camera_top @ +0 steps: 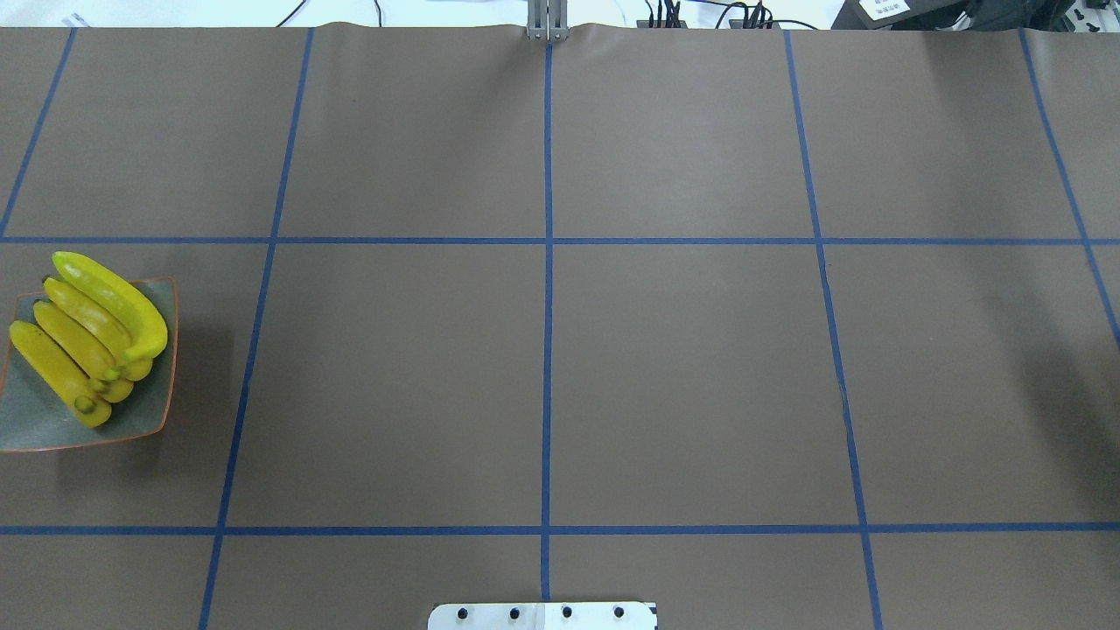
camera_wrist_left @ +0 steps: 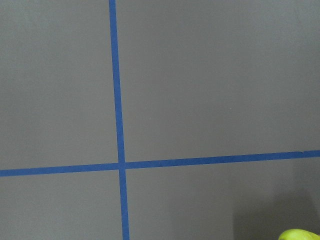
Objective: Transfer all bananas from basket to plate
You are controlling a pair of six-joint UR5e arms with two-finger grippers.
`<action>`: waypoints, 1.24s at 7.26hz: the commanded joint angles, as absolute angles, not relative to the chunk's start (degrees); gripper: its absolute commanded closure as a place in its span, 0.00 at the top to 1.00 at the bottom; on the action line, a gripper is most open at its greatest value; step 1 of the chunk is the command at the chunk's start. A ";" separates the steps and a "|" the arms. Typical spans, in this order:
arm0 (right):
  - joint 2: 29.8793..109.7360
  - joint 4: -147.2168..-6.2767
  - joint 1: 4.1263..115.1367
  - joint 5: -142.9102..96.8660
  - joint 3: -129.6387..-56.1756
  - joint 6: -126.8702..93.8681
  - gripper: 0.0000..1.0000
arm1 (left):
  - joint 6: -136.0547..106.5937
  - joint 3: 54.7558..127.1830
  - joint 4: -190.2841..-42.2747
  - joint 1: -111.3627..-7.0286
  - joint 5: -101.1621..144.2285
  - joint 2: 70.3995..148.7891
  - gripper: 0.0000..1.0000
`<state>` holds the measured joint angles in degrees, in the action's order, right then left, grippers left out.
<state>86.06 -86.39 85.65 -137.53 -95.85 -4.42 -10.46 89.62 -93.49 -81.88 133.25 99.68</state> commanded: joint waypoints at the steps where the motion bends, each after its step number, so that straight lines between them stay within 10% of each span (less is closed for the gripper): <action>1: 85.96 -86.40 85.69 -137.55 -95.80 -4.48 1.00 | -10.46 89.74 -93.87 -82.09 133.24 99.67 1.00; 9: 85.69 -86.31 86.13 -136.32 -97.12 -5.19 1.00 | -10.46 93.25 -94.66 -82.70 134.56 98.45 1.00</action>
<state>85.34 -86.31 85.69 -136.84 -96.66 -5.25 -10.43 92.03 -94.48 -82.48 134.55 99.22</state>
